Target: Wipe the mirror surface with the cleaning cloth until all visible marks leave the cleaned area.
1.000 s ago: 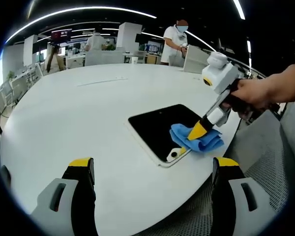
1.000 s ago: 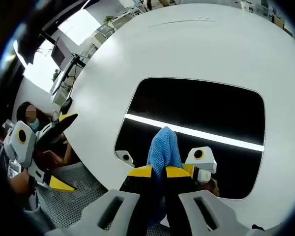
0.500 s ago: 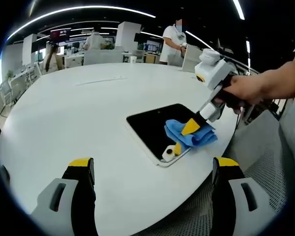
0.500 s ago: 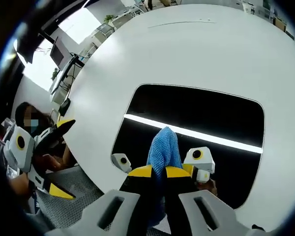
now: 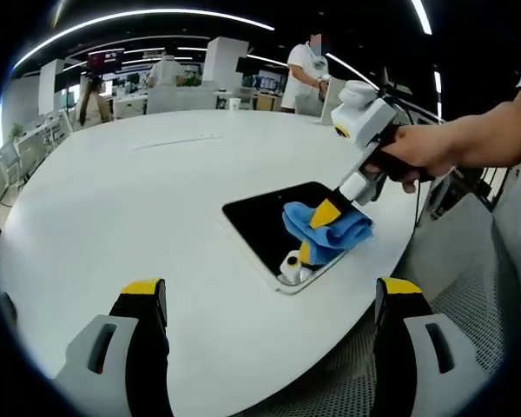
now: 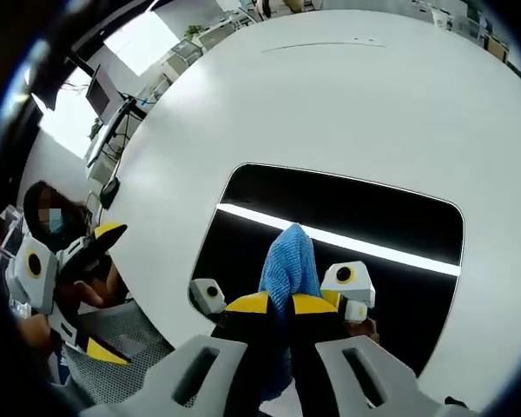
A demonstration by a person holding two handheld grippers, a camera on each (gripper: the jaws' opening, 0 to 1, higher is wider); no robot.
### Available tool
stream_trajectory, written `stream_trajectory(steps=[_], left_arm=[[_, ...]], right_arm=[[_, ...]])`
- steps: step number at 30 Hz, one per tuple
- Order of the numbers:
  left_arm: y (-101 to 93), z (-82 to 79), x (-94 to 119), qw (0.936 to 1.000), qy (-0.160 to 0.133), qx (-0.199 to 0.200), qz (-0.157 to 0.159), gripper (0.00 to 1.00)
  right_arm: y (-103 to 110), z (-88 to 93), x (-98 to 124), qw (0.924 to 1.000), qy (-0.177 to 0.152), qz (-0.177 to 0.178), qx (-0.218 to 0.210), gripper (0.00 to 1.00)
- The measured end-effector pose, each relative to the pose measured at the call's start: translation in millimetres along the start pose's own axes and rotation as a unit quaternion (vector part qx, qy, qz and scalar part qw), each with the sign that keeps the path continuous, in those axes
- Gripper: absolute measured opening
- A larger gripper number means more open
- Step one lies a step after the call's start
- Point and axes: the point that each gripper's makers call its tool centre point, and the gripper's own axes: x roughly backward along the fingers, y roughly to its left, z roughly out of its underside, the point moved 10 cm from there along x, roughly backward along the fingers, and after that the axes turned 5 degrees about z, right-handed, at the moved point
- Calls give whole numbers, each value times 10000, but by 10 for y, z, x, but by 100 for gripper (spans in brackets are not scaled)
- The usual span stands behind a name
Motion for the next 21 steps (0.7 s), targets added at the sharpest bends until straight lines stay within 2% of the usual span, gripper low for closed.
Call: stream_trajectory(steps=[21], left_arm=[[-11,-16,12,10000,-33,19,5,99]], right_arm=[[-74,-254,-60,9996,-40,155,231,2]])
